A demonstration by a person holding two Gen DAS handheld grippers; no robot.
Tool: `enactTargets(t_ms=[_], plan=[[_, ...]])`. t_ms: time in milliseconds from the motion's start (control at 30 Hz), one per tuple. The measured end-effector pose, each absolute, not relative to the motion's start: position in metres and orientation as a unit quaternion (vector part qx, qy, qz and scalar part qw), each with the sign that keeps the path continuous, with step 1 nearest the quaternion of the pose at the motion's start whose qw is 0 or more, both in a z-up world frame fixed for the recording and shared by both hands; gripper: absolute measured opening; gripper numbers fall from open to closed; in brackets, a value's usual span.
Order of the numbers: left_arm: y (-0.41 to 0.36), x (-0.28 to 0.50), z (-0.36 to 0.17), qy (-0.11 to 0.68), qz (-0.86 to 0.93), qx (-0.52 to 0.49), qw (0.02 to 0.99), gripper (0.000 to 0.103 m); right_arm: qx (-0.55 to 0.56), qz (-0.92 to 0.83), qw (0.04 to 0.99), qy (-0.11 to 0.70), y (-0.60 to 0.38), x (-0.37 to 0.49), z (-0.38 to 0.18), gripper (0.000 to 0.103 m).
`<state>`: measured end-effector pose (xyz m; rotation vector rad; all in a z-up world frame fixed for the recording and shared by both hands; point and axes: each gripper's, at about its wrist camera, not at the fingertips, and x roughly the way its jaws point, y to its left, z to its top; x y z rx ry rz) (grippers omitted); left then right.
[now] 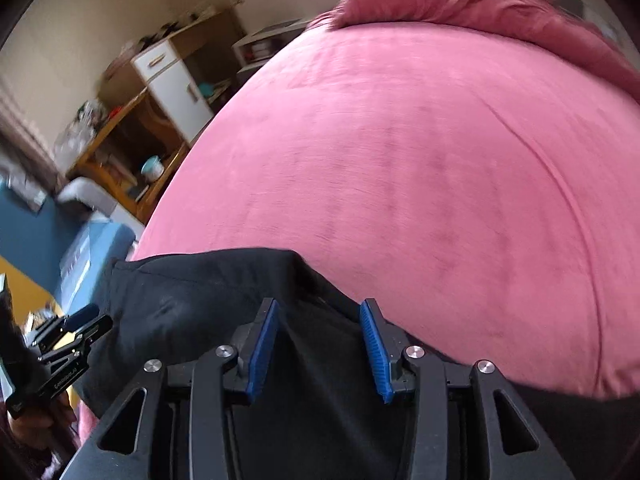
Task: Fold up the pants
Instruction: 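Grasp the black pant leg end with the right gripper, then lift the leg end with the right gripper and fold it over the waistband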
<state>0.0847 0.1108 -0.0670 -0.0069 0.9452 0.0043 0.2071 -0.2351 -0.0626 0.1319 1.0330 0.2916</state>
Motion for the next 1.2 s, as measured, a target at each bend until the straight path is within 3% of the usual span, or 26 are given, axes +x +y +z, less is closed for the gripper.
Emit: enactTargets(t_ms=[467,833,1200], plan=[[0.044,0.060,-0.043,0.433,-0.065,0.018,0.899,0.039,0.251,-0.077,0.850,0.456,-0.457,0.049,-0.056,0.051],[-0.010,0.045,-0.057,0.459,-0.125,0.039,0.879,0.039,0.455,-0.222,0.795,0.335,-0.610,-0.100,-0.073,0.054],[-0.033,0.040,-0.064,0.481,-0.138,0.056,0.864,0.039,0.559,-0.238,0.746,0.273,-0.664,-0.125,-0.114,0.055]])
